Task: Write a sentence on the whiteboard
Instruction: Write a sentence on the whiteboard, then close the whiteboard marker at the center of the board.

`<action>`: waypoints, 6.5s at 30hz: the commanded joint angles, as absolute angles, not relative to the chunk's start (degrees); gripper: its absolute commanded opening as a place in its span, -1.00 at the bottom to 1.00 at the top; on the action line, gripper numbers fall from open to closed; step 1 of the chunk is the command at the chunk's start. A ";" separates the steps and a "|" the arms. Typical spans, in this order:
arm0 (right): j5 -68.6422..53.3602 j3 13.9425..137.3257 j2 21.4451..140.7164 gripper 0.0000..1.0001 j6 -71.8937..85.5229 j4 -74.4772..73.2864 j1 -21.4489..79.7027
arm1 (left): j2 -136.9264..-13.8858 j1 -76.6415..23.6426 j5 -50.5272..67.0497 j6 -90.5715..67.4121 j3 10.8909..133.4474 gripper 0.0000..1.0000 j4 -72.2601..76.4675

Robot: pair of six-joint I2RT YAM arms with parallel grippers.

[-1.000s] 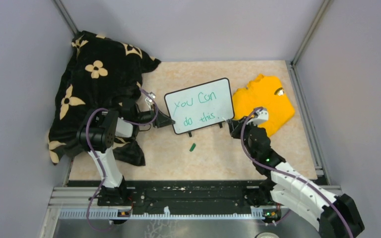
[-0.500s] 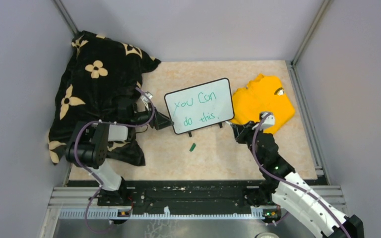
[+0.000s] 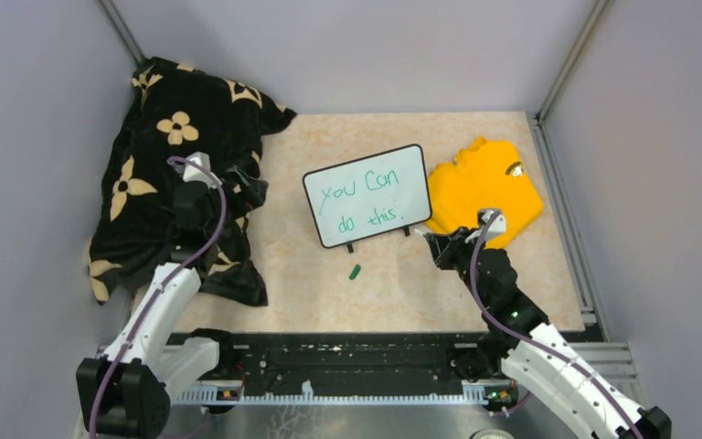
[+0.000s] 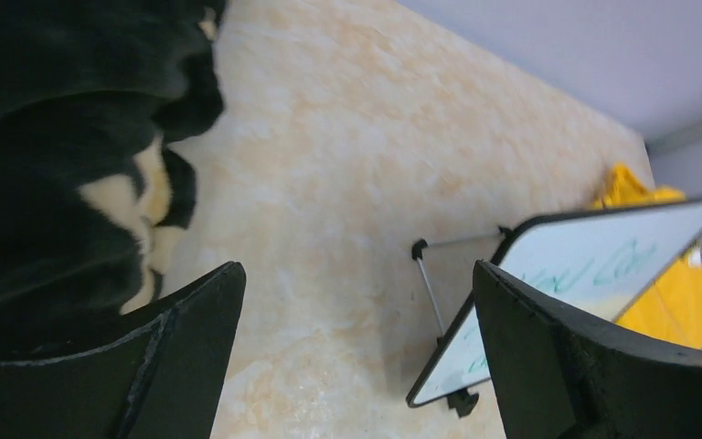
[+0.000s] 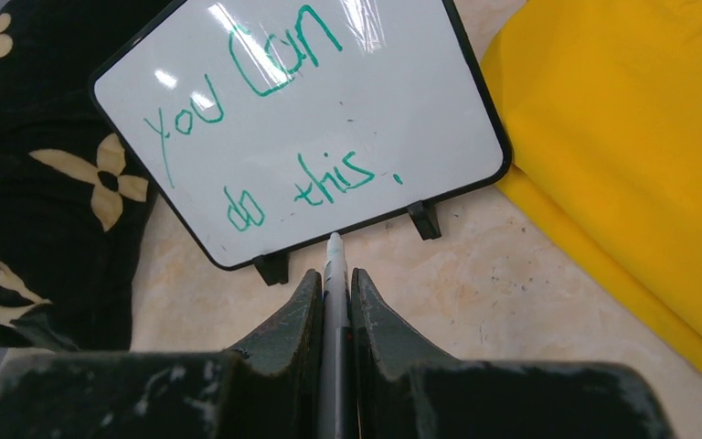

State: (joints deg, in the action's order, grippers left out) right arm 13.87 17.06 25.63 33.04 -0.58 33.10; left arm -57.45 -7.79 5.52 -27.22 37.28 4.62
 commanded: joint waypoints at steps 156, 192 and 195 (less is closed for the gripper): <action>20.30 26.24 12.39 -1.00 27.42 -17.49 32.65 | -104.22 -54.84 2.97 -8.94 65.37 -0.20 -34.90; 21.13 26.26 12.51 -1.00 27.51 -17.55 32.67 | -77.76 -46.32 4.56 -18.64 58.66 -1.00 -24.38; 21.14 26.82 13.32 -1.00 27.39 -17.28 32.62 | -69.66 -43.68 6.18 -20.90 55.61 -1.00 -17.38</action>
